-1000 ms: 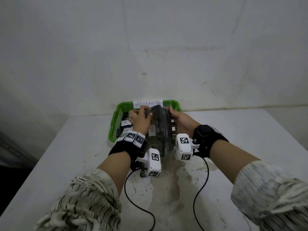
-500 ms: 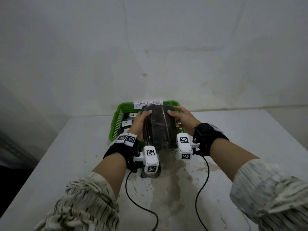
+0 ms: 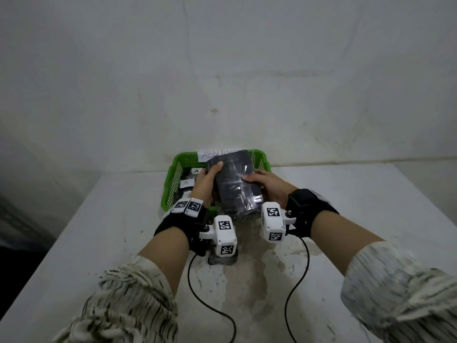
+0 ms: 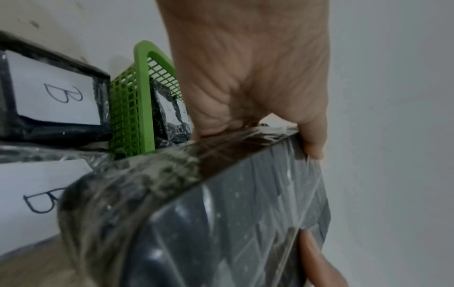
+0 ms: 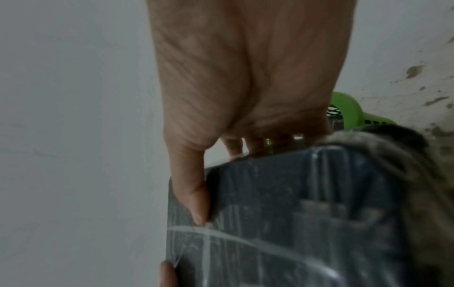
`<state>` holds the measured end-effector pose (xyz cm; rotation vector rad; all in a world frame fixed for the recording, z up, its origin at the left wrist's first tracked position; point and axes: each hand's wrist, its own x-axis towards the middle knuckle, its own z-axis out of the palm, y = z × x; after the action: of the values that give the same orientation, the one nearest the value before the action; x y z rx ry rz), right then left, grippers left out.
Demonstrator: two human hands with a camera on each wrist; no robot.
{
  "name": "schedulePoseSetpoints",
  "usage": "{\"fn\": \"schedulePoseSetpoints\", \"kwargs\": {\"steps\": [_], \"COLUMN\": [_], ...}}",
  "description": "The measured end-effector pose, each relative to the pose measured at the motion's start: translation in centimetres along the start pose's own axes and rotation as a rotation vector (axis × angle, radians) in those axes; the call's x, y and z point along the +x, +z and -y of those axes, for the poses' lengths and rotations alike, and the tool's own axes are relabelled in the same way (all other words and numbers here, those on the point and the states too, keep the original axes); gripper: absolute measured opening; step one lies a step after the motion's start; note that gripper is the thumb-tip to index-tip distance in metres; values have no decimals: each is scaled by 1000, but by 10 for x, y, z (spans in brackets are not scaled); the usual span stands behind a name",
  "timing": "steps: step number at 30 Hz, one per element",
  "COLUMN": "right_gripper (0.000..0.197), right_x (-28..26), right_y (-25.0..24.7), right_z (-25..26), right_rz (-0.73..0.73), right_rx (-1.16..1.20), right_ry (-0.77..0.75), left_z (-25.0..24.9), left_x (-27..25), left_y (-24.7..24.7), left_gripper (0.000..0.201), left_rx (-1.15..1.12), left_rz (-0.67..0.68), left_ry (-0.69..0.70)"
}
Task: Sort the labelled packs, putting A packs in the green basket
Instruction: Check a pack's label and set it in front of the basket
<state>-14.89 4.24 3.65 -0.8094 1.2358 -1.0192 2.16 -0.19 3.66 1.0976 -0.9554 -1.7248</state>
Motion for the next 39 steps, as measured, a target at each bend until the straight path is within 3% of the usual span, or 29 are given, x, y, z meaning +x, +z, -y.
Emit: {"fn": "schedulePoseSetpoints", "kwargs": {"steps": [4, 10, 12, 17, 22, 25, 32, 36, 39], "right_gripper": [30, 59, 61, 61, 71, 74, 59, 62, 55], "right_x": [-1, 1, -1, 1, -1, -3, -4, -4, -3], "right_y": [0, -1, -2, -4, -7, -9, -13, -11, -6], "right_z": [-1, -5, -5, -6, -11, -13, -14, -17, -15], "right_rz": [-59, -76, -35, -95, -9, -39, -8, -68, -29], "right_rx": [56, 98, 39, 80, -11, -8, 33, -26, 1], "right_ry": [-40, -58, -29, -65, -32, -75, -22, -53, -81], "left_z": [1, 7, 5, 0, 2, 2, 7, 15, 9], "left_x": [-5, -8, -6, -13, -12, -15, -17, -5, -5], "left_y": [1, 3, 3, 5, 1, -1, -5, -8, 2], "left_gripper": [50, 53, 55, 63, 69, 73, 90, 110, 83], "left_rx": [93, 123, 108, 261, 226, 251, 338, 380, 323], "left_rz": [83, 93, 79, 151, 126, 154, 176, 115, 134], "left_ry": [-57, 19, 29, -22, 20, 14, 20, 50, 19]}}
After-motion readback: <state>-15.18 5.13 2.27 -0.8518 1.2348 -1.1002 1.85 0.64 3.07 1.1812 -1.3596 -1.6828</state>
